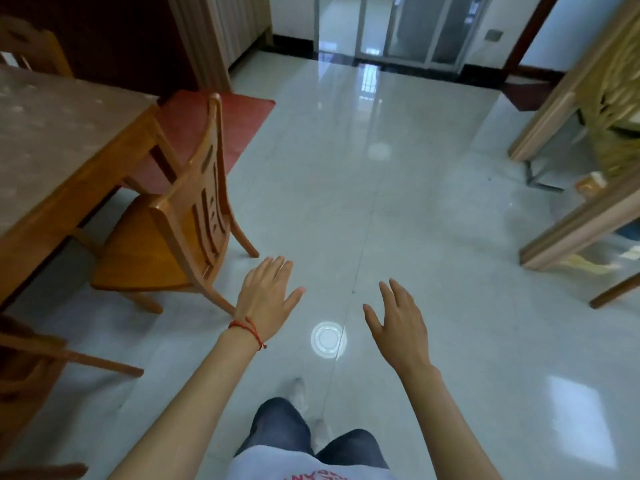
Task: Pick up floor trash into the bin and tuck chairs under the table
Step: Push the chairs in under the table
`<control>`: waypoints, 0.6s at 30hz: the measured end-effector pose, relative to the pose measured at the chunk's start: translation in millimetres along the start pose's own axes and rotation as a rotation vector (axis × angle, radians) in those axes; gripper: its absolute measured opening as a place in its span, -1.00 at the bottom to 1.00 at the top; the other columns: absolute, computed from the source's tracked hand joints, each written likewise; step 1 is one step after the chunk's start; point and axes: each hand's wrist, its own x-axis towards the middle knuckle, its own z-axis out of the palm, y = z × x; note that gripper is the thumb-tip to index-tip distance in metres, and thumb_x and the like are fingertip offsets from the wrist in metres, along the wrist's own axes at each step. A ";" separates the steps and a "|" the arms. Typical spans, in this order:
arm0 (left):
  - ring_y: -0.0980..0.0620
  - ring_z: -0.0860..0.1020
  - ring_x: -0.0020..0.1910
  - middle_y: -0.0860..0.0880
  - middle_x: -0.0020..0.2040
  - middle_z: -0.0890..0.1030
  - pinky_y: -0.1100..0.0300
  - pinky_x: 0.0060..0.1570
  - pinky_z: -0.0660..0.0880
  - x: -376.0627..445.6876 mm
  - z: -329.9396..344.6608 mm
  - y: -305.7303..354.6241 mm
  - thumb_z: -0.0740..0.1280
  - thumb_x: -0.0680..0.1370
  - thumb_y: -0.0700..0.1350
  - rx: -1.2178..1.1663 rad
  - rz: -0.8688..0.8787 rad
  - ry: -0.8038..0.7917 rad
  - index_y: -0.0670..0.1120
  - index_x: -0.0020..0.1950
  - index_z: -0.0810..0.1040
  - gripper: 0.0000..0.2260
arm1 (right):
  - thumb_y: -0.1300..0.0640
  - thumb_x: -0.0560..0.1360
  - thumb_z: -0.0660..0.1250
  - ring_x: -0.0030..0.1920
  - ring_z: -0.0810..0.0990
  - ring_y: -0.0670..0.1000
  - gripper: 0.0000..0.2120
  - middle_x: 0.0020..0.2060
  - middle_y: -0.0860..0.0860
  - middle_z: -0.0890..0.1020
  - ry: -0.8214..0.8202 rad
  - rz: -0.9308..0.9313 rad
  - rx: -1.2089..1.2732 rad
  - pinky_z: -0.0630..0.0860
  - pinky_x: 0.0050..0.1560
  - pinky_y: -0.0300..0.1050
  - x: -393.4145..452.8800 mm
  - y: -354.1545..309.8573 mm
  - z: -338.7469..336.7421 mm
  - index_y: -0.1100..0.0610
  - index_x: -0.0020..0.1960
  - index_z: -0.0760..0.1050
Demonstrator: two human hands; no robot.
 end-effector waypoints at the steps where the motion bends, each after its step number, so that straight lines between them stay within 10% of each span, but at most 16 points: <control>1: -0.10 0.18 0.45 -0.15 0.44 0.30 0.04 0.39 0.11 9.5 3.2 4.8 0.16 0.55 0.10 0.005 0.021 -0.014 -0.15 0.41 0.25 -0.49 | -0.06 0.56 0.14 0.46 0.16 0.06 -0.48 0.46 0.10 0.22 0.008 0.024 -0.005 0.15 0.39 -0.07 2.8 6.9 -1.9 0.15 0.44 0.17; 18: -0.08 0.13 0.46 -0.12 0.47 0.24 0.04 0.40 0.08 218.5 30.1 9.8 0.09 0.56 0.15 0.068 0.159 -0.144 -0.12 0.44 0.18 -0.46 | -0.10 0.55 0.14 0.46 0.17 0.09 -0.46 0.45 0.10 0.25 0.082 0.226 -0.033 0.16 0.40 -0.04 168.5 41.0 -22.5 0.16 0.43 0.20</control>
